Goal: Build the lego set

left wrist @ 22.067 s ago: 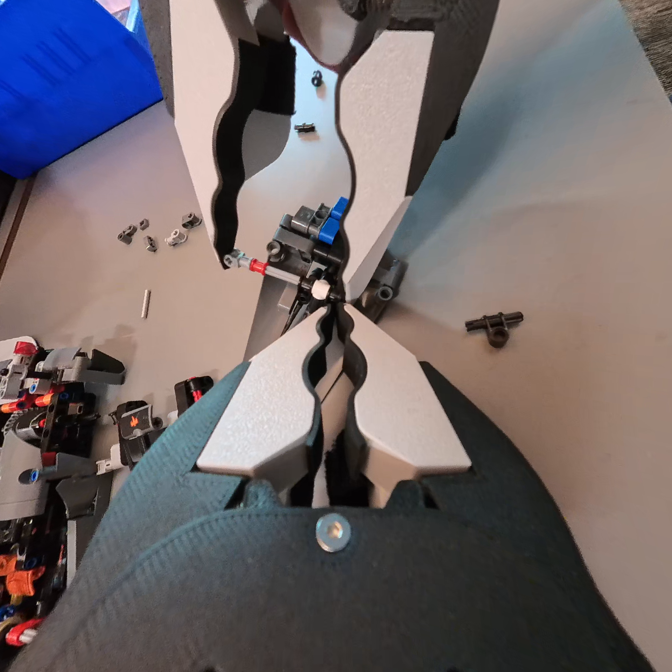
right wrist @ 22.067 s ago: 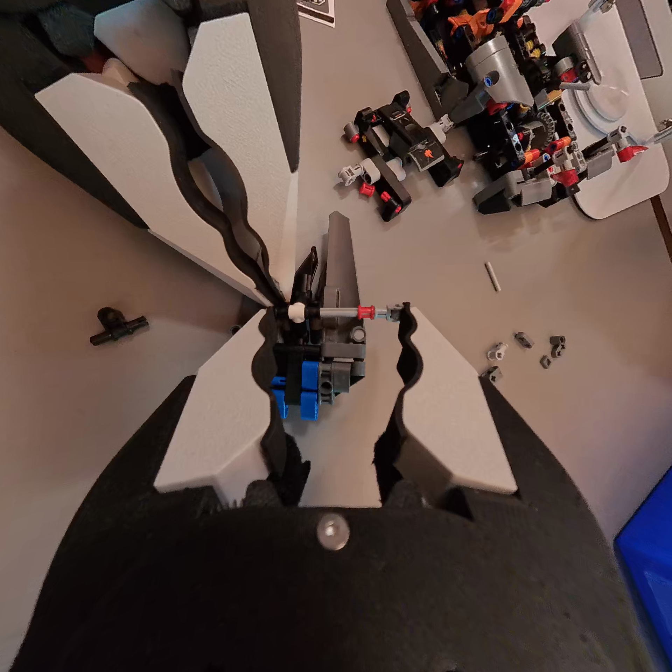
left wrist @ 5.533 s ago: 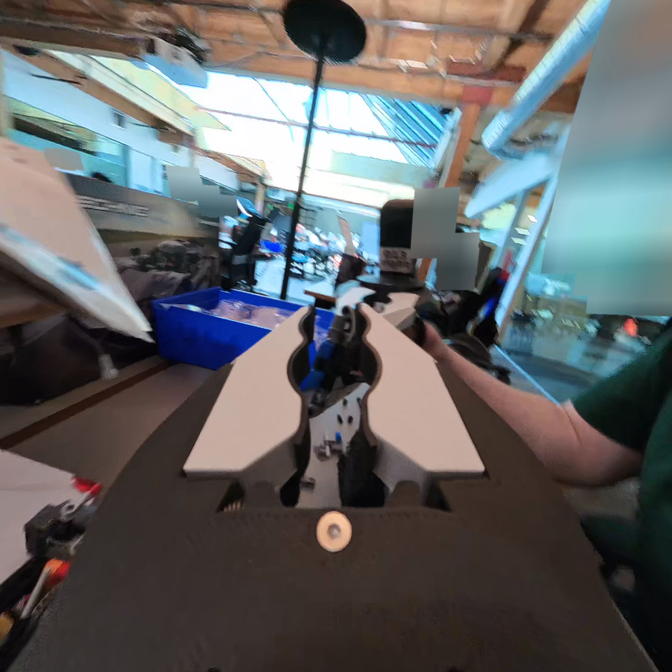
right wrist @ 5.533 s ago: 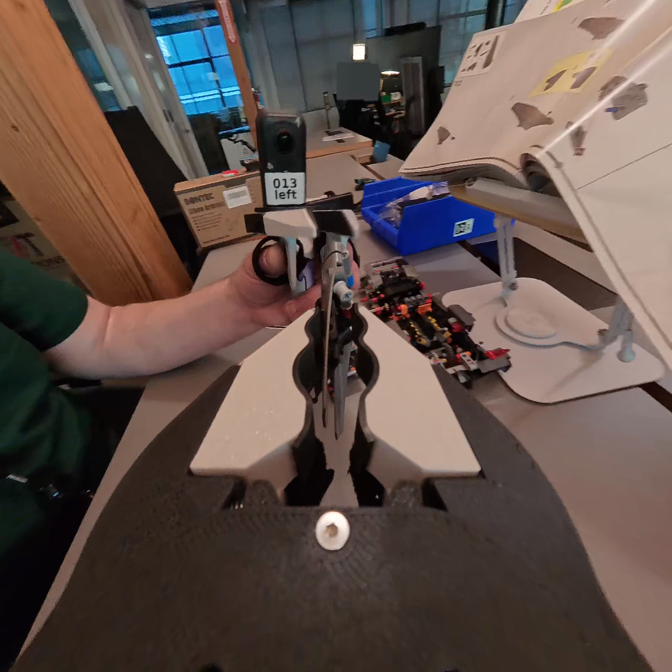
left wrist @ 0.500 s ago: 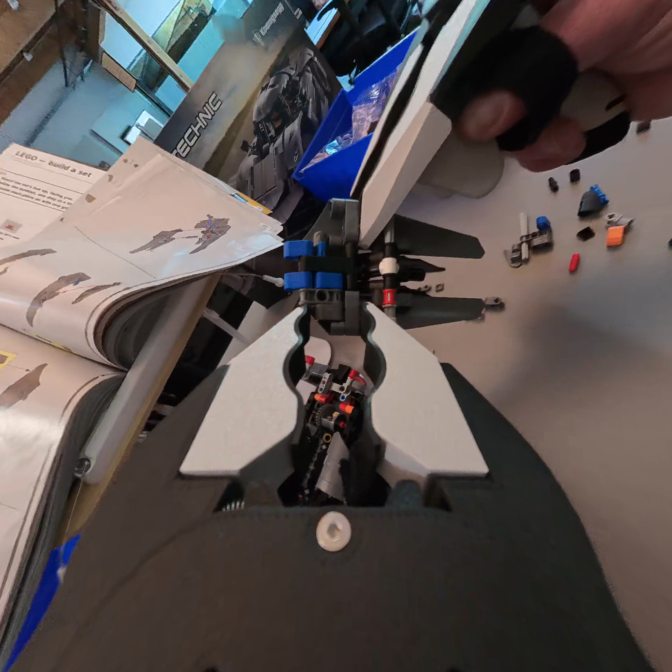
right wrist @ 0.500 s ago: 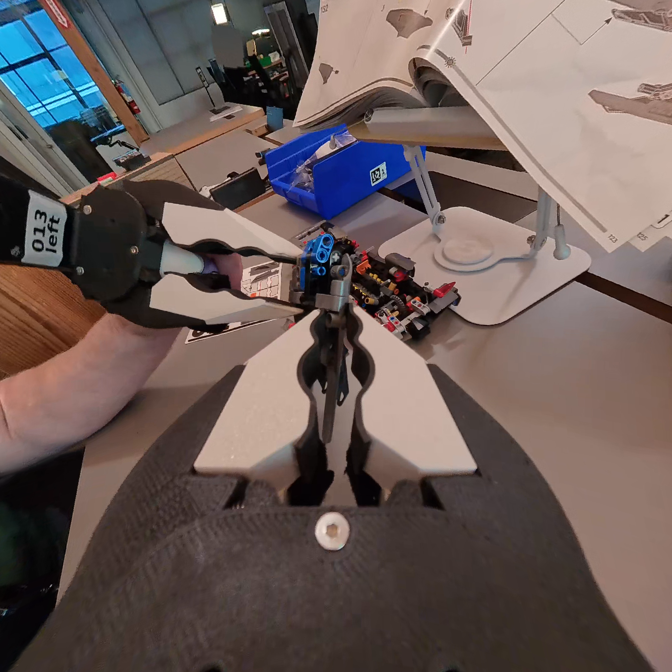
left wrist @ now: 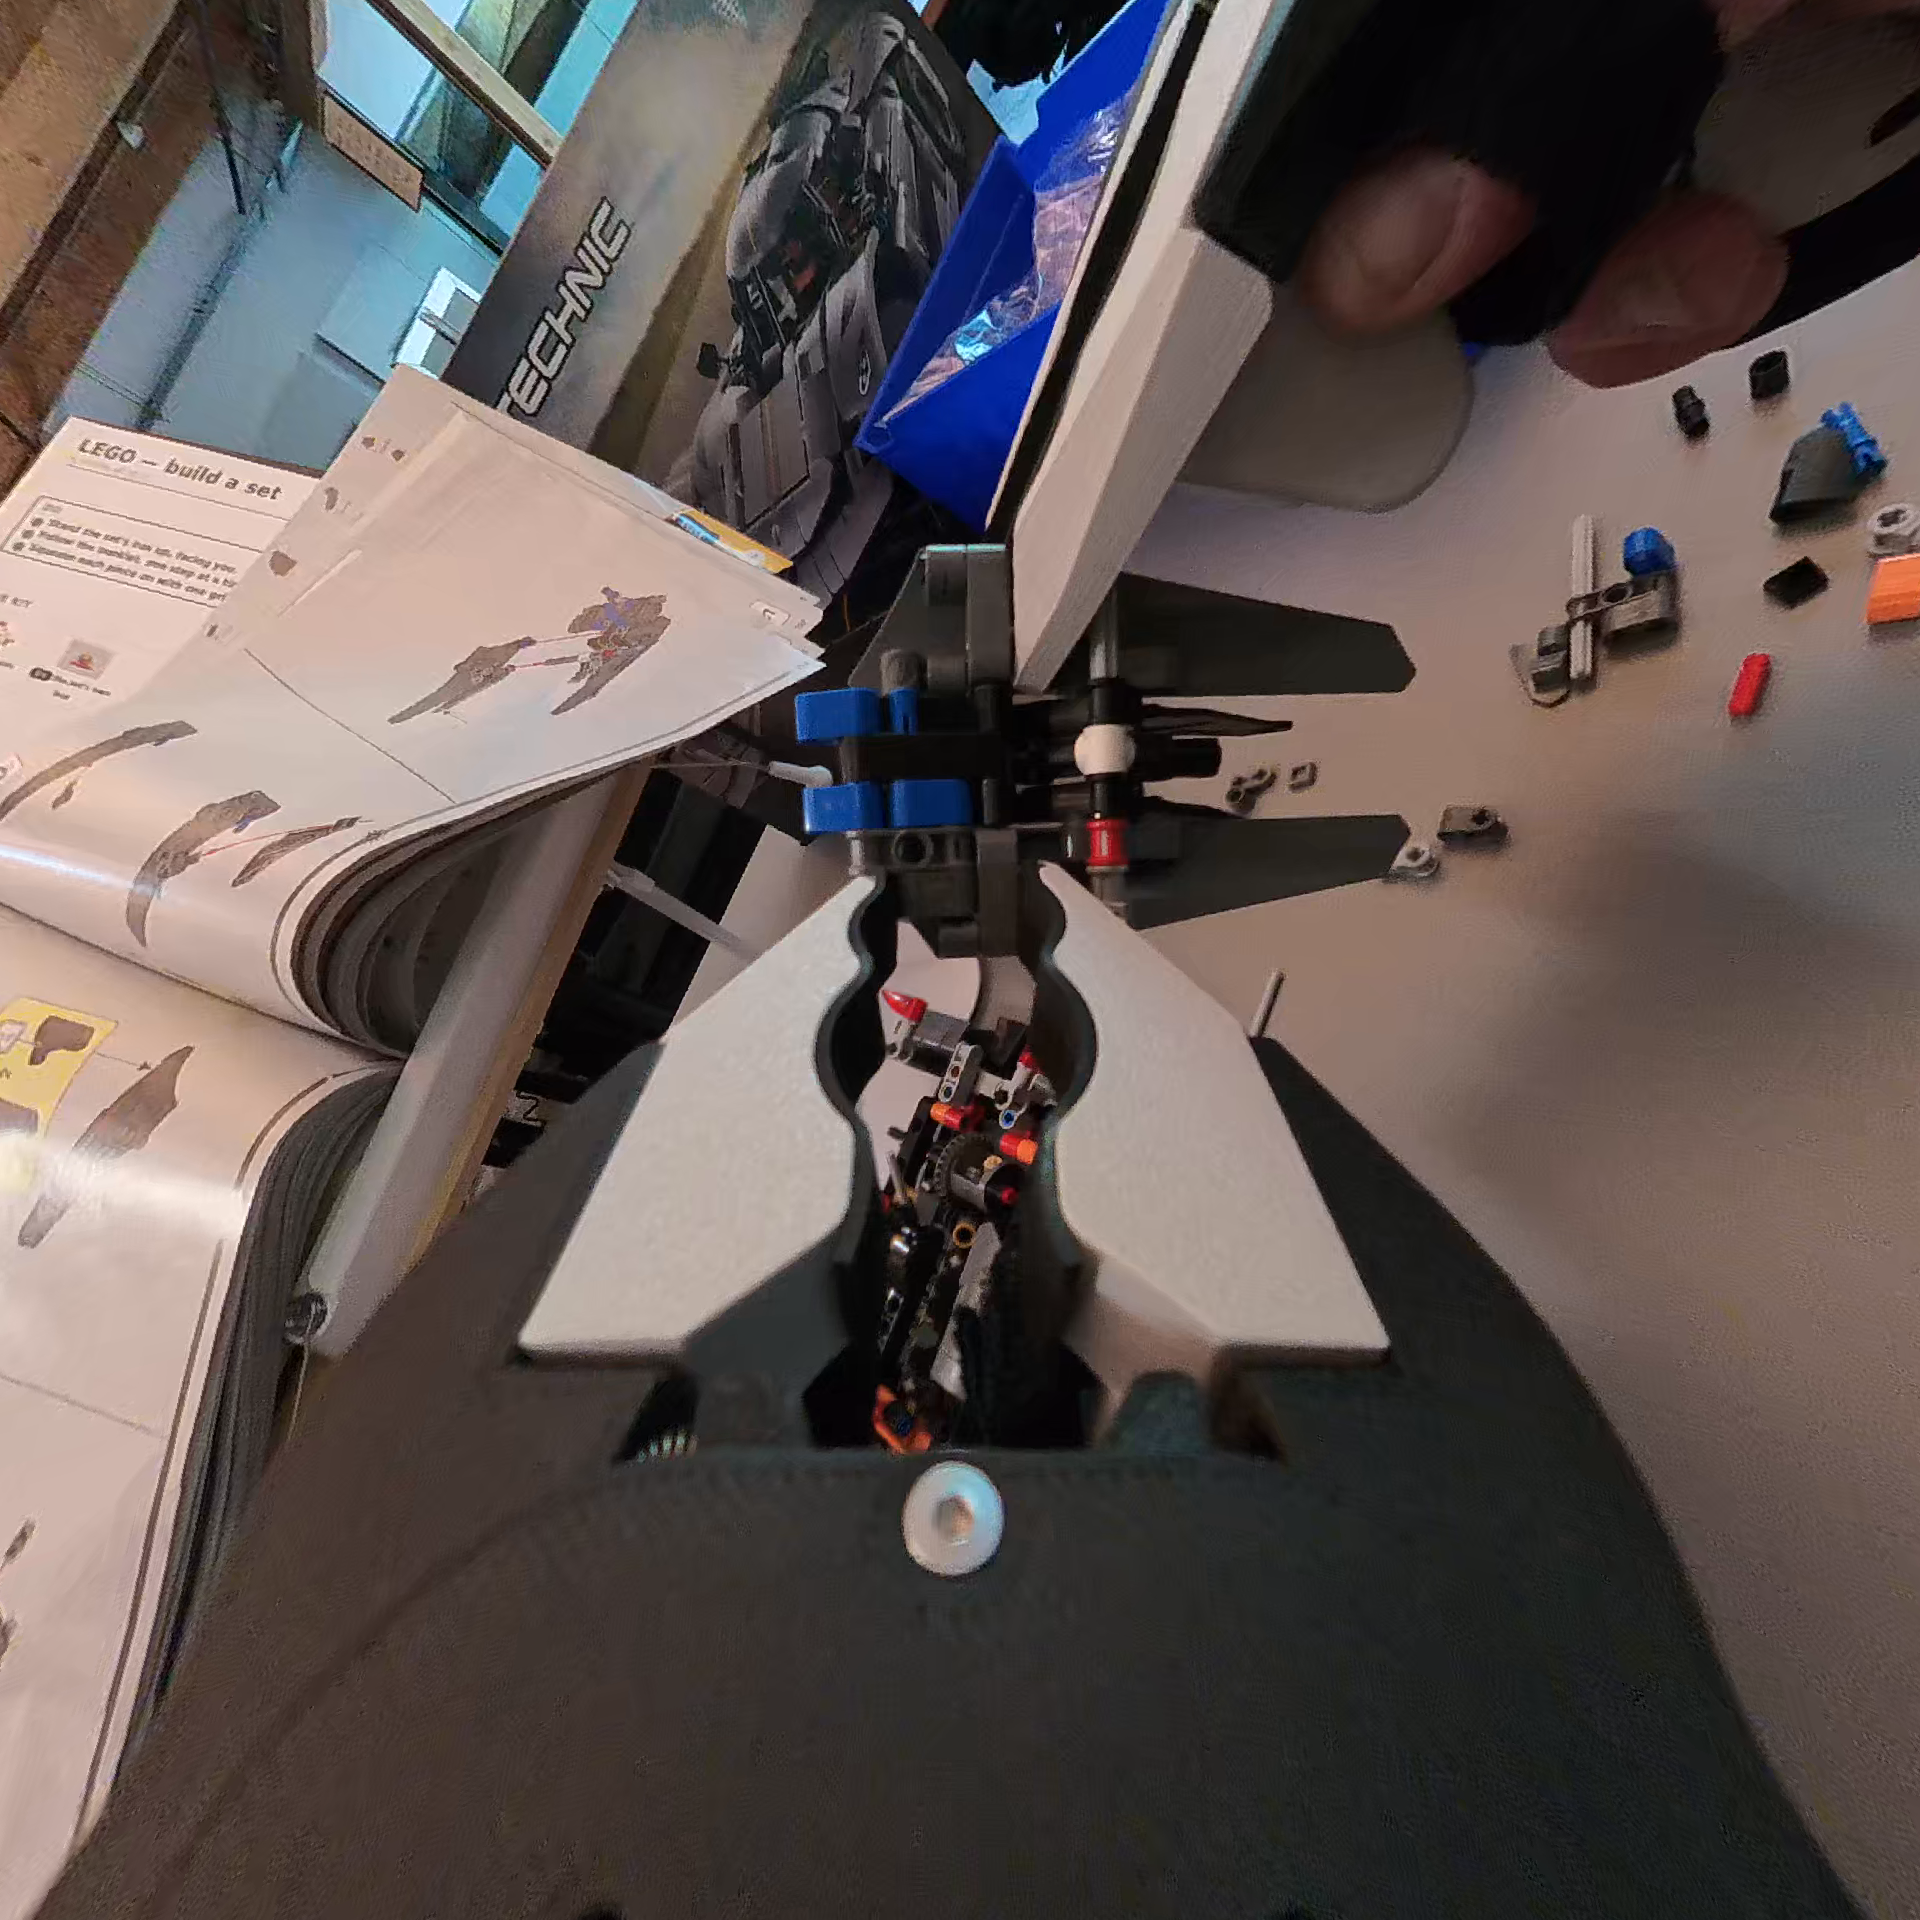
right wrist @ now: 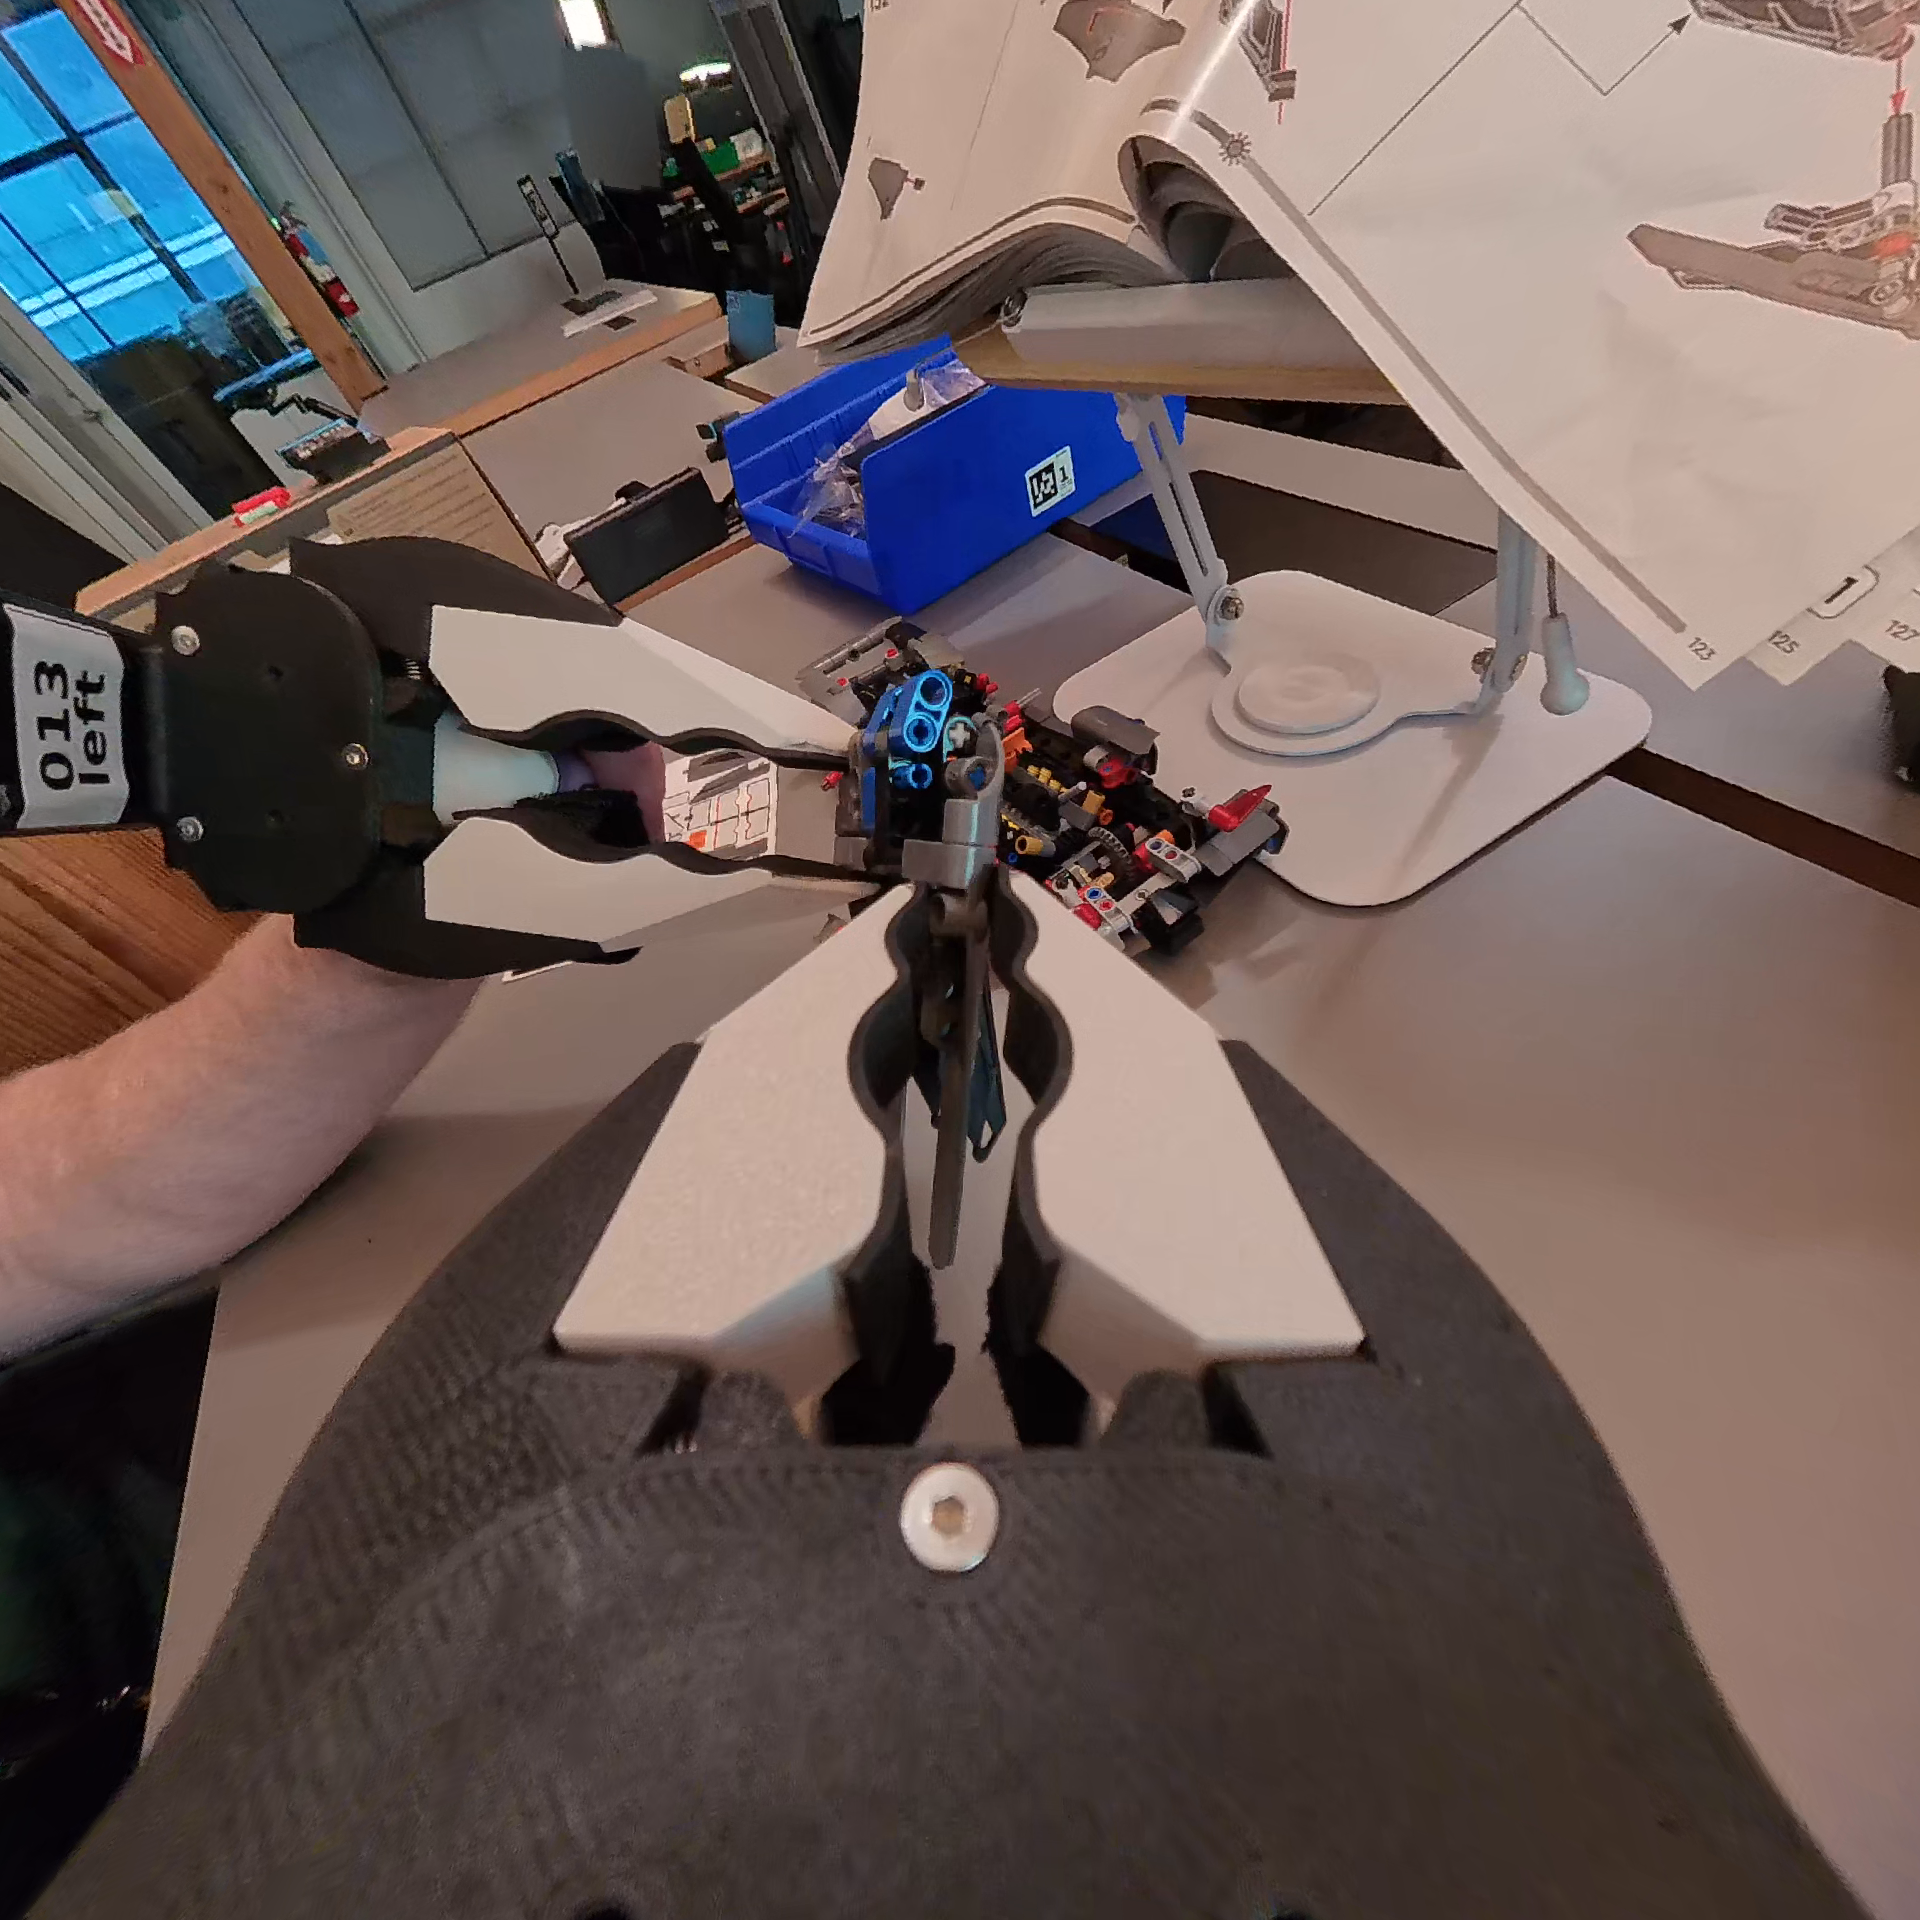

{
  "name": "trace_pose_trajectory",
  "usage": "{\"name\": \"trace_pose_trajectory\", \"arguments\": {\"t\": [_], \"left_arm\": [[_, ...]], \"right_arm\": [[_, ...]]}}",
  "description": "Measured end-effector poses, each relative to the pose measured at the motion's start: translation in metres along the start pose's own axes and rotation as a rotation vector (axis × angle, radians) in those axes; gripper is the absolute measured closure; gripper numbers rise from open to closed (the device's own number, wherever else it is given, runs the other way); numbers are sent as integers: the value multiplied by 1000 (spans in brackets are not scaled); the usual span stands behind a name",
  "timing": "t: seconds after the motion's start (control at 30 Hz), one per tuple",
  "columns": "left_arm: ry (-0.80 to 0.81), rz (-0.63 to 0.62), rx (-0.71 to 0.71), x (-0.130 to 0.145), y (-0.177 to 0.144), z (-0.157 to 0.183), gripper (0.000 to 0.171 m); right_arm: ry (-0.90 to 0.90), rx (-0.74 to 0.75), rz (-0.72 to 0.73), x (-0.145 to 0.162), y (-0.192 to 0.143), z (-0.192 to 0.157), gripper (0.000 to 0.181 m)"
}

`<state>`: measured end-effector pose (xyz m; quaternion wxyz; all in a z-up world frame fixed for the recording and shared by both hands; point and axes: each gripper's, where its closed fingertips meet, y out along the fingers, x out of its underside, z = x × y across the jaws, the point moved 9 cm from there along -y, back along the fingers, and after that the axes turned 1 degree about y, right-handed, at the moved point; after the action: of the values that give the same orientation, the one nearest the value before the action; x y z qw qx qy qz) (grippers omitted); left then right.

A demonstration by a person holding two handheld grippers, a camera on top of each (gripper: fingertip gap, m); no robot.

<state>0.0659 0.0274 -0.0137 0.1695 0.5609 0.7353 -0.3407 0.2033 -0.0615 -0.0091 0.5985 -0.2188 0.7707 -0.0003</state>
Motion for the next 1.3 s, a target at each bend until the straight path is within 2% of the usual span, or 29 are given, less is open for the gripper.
{"name": "trace_pose_trajectory", "arguments": {"t": [0.13,0.2,0.33,0.5,0.63,0.73,0.87,1.0,1.1,1.17,1.27,1.3], "left_arm": [[-72,60,23,1,0,-5,149],[-141,106,28,3,-3,-10,139],[-450,205,218,14,-5,-21,134],[-785,345,457,25,0,-26,140],[-920,452,555,25,4,-23,153],[-1006,497,603,30,6,-25,157],[-1141,520,669,38,9,-27,159],[-1250,540,713,43,11,-28,159],[-1266,524,738,43,10,-28,159],[-1267,520,761,42,8,-28,159],[-1262,525,770,38,7,-27,159],[-1265,532,781,37,6,-27,154]], "right_arm": [[10,-9,28,0,-1,4,174],[62,-53,52,1,-1,8,174],[145,-121,101,3,-2,14,174],[195,-187,140,3,-2,15,174],[163,-205,144,1,-1,10,174],[163,-241,142,0,-1,8,171],[201,-276,177,-4,-9,14,156],[240,-344,120,-1,-7,14,156],[191,-323,87,0,-4,8,169],[197,-334,73,-1,-6,8,170],[246,-354,119,-5,-10,6,170],[254,-356,131,-5,-12,4,170]]}}
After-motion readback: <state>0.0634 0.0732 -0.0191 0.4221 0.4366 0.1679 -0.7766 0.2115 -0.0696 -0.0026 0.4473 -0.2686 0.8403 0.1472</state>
